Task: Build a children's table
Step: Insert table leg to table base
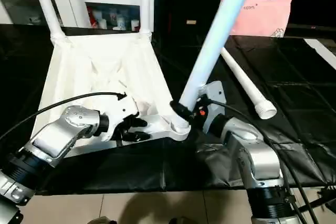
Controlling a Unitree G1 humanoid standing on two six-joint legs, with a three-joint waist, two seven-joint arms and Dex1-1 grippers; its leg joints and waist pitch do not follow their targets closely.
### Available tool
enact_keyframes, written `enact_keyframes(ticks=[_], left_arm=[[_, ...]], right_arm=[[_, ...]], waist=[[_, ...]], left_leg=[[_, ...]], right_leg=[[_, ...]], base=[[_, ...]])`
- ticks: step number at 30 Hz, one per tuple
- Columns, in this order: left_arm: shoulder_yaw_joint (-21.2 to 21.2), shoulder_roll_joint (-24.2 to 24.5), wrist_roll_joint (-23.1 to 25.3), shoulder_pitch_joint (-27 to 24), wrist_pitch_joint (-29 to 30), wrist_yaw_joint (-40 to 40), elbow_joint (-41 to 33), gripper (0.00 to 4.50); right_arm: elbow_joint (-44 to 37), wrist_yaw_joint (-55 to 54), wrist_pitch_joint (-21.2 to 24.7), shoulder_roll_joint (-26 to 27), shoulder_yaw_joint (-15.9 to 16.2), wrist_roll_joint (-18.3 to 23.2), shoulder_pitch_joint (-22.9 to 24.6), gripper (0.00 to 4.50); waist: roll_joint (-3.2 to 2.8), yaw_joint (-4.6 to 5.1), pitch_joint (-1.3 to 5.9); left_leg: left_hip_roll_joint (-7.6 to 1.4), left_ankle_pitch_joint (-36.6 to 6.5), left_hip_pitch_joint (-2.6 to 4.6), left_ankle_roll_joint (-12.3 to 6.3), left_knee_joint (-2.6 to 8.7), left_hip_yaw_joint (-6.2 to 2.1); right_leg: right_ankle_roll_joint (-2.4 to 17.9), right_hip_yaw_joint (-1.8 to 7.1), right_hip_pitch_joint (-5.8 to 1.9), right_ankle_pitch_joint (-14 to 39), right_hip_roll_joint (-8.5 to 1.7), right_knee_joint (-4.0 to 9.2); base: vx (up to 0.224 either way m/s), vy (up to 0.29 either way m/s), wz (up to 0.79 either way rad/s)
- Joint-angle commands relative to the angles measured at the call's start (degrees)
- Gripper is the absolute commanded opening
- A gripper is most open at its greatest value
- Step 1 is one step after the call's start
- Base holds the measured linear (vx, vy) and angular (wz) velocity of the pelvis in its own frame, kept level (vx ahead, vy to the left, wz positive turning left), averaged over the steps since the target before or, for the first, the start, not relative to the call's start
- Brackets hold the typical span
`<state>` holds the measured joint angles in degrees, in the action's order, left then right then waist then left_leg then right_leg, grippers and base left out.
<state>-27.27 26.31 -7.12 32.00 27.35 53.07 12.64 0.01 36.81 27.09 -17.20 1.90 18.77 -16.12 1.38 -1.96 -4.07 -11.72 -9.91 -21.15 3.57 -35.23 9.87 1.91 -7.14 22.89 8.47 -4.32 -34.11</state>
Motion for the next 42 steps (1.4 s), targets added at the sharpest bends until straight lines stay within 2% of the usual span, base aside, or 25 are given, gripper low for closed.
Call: enact_keyframes(ticks=[1, 11, 15, 16, 20, 27, 31, 35, 42], left_arm=[[0.6, -0.1, 0.1, 0.7, 0.4, 0.5, 0.0, 1.48], [-0.8, 1.3, 1.5, -0.2, 0.1, 3.6, -0.8, 0.62], [-1.0, 1.6, 1.7, -0.2, -0.4, 4.3, -0.8, 0.45], [-1.0, 1.6, 1.7, -0.2, -0.6, 4.7, -0.9, 0.19], [-1.2, 1.9, 2.3, -0.2, -1.2, 5.9, -0.9, 0.02], [-0.2, 1.7, 2.0, 0.0, -2.3, 6.6, -0.3, 0.00], [1.4, 1.5, 0.6, -0.2, -6.6, 9.3, 1.6, 0.00], [2.0, 1.3, 0.1, -0.1, -8.2, 10.1, 2.9, 0.00], [2.1, 1.4, 0.8, 0.6, -10.1, 11.3, 4.7, 0.00]], right_arm=[[-1.0, 0.2, -0.5, -0.9, 0.0, -0.4, -0.2, 1.93], [-0.4, 1.6, 0.4, -1.9, 1.2, -0.8, -0.1, 1.93], [0.2, 1.3, 1.1, -2.1, 1.2, -1.0, -0.4, 1.93], [0.6, 1.1, 1.4, -2.2, 1.2, -1.0, -0.6, 1.93], [1.5, 1.7, 1.9, -2.2, 1.5, -0.8, -1.2, 1.93], [3.3, 3.5, -0.3, -2.2, 2.8, -1.7, -2.1, 1.93], [7.0, 4.5, -2.6, -2.2, 3.6, -2.9, -3.5, 1.93], [8.9, 5.3, -5.3, -1.7, 4.0, -3.4, -4.0, 1.93], [12.5, 7.8, -5.9, -0.9, 4.1, -2.4, -5.1, 1.93]], waist=[[-0.42, -0.05, 4.32], [-0.33, -0.07, 4.29], [-0.33, -0.06, 4.25], [-0.32, -0.07, 4.28], [-0.38, -0.05, 4.26], [-0.35, -0.15, 4.30], [-0.39, -0.06, 4.27], [-0.36, -0.05, 4.31], [-0.38, -0.03, 4.29]], left_leg=[[-1.35, -17.1, 0.93, 0.23, 4.16, -0.90], [-1.36, -17.1, 0.94, 0.11, 4.19, -0.93], [-1.32, -17.1, 0.91, 0.12, 4.17, -0.88], [-1.31, -17.0, 0.91, 0.12, 4.17, -0.90], [-1.35, -17.3, 0.96, 0.19, 4.17, -0.95], [-1.40, -16.8, 0.89, 0.08, 4.19, -0.88], [-1.29, -17.3, 0.88, 0.07, 4.16, -0.92], [-1.31, -17.7, 0.98, 0.16, 4.12, -0.89], [-1.43, -18.0, 0.99, 0.10, 4.22, -0.92]], right_leg=[[3.5, 2.92, -2.57, 28.8, -4.20, 5.79], [3.1, 2.93, -2.52, 29.5, -4.21, 5.90], [3.4, 2.96, -2.50, 29.4, -4.23, 5.87], [3.3, 2.95, -2.57, 29.4, -4.28, 5.88], [3.4, 2.91, -2.53, 29.7, -4.29, 5.94], [4.1, 3.05, -2.60, 28.3, -4.32, 5.67], [3.7, 2.91, -2.61, 29.5, -4.37, 5.95], [3.9, 2.96, -2.54, 29.7, -4.41, 5.87], [4.6, 3.06, -2.58, 29.1, -4.43, 5.72]], base=[[0.000, 0.000, 0.00], [0.000, 0.000, 0.00], [0.000, 0.000, 0.00], [0.000, 0.000, 0.00], [0.000, 0.000, 0.00], [0.000, 0.000, 0.00], [0.000, 0.000, 0.00], [0.000, 0.000, 0.00], [0.000, 0.000, 0.00]])
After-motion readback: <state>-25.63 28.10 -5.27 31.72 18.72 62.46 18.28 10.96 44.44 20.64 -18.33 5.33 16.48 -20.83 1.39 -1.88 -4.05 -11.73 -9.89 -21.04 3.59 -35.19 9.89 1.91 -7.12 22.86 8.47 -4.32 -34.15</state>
